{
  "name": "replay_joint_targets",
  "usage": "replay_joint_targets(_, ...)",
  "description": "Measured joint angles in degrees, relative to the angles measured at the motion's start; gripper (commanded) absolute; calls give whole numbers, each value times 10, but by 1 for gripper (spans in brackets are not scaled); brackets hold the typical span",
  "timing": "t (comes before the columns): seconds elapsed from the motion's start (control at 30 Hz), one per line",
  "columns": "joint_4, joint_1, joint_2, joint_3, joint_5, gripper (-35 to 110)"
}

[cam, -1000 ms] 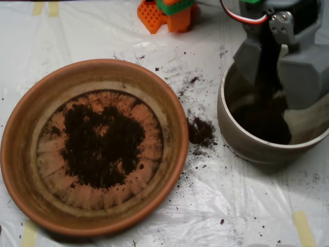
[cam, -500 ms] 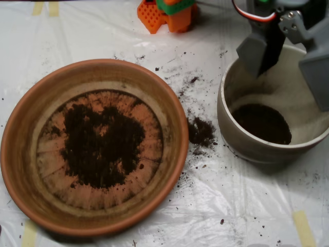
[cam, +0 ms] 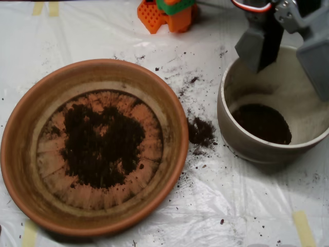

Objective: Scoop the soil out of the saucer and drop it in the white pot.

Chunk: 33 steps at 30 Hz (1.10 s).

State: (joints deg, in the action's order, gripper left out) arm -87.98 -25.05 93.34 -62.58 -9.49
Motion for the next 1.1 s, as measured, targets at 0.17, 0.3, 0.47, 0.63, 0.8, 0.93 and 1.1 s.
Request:
replay_joint_targets(0.17, 70, 86, 111, -94, 41, 38)
replay_joint_targets(0.3, 98, 185, 178, -143, 82, 39)
replay_joint_targets(0.47, 131, 295, 250, -237, 115, 40)
replay_joint_targets(0.63, 178, 380, 282, -365, 112, 41)
replay_joint_targets(0.8, 239, 422, 284, -502, 104, 41)
replay_joint_targets(0.93, 289, 462, 284, -580, 106, 41)
replay_joint_targets(1.1, 351, 520, 270, -621, 103, 41)
